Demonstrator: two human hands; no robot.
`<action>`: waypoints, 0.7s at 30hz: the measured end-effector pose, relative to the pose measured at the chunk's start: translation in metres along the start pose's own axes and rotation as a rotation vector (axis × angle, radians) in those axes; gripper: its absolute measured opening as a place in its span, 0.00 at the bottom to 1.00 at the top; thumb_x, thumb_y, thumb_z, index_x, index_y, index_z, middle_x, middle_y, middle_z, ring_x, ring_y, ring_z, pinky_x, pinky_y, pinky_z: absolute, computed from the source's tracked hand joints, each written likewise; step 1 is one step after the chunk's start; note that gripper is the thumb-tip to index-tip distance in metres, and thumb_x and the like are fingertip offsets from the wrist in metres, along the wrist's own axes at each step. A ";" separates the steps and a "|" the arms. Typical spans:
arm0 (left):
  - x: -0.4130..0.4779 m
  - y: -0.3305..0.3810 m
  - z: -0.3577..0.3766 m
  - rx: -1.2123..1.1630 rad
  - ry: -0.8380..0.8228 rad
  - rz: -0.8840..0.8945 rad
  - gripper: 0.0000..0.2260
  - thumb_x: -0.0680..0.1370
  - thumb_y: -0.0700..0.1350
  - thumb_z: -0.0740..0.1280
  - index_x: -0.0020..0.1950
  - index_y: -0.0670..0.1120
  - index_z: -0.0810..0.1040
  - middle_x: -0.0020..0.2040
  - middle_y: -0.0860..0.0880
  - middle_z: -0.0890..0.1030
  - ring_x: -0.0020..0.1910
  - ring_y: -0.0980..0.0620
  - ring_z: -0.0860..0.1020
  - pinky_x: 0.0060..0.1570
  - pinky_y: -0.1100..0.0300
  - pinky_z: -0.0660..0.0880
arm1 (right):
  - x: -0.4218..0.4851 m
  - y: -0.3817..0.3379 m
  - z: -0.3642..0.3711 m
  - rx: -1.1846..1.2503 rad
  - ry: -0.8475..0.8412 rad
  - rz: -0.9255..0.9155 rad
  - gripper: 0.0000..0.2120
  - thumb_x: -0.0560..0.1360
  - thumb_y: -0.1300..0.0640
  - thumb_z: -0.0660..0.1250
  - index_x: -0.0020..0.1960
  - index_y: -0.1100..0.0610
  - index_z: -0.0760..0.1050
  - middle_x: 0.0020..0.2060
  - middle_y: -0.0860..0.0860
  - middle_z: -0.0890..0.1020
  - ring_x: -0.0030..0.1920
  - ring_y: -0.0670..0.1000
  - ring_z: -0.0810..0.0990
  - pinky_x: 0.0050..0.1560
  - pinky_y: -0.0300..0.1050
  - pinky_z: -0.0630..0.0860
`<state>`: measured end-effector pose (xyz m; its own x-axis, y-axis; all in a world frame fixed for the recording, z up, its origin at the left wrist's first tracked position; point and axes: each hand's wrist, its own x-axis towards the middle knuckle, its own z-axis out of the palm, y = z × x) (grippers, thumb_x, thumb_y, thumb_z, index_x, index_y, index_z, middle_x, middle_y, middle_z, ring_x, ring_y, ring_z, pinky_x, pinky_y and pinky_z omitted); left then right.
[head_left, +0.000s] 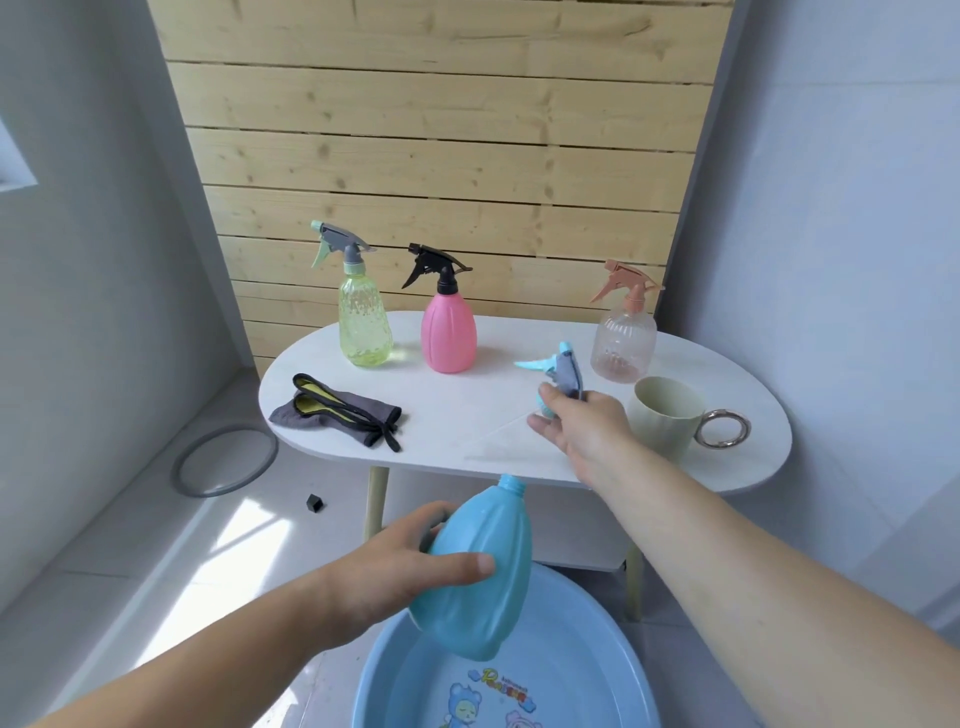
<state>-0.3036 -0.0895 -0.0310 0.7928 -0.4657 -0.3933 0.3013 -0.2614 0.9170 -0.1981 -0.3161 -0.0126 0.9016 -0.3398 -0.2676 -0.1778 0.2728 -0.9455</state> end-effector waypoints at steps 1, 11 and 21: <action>0.000 0.000 0.000 0.005 0.002 0.004 0.33 0.64 0.57 0.80 0.67 0.50 0.78 0.60 0.43 0.85 0.60 0.42 0.84 0.59 0.51 0.81 | 0.003 0.005 0.002 -0.012 0.005 0.026 0.09 0.75 0.59 0.73 0.52 0.61 0.76 0.42 0.50 0.78 0.36 0.51 0.85 0.60 0.53 0.80; 0.006 -0.001 -0.002 0.021 -0.005 0.009 0.33 0.65 0.58 0.81 0.68 0.52 0.77 0.61 0.46 0.85 0.60 0.45 0.84 0.66 0.46 0.79 | 0.013 0.022 -0.009 -0.459 0.097 0.056 0.17 0.74 0.47 0.73 0.46 0.61 0.75 0.34 0.56 0.76 0.21 0.54 0.78 0.26 0.45 0.78; 0.012 -0.001 0.001 0.027 0.004 0.036 0.34 0.64 0.59 0.81 0.67 0.51 0.77 0.61 0.44 0.85 0.60 0.44 0.84 0.66 0.45 0.79 | 0.003 0.016 -0.019 -0.766 0.046 -0.011 0.21 0.75 0.39 0.65 0.47 0.58 0.71 0.32 0.58 0.83 0.21 0.53 0.75 0.24 0.39 0.72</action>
<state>-0.2952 -0.0956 -0.0362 0.8046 -0.4721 -0.3601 0.2582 -0.2679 0.9282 -0.2055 -0.3296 -0.0317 0.8907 -0.3803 -0.2493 -0.4076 -0.4248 -0.8083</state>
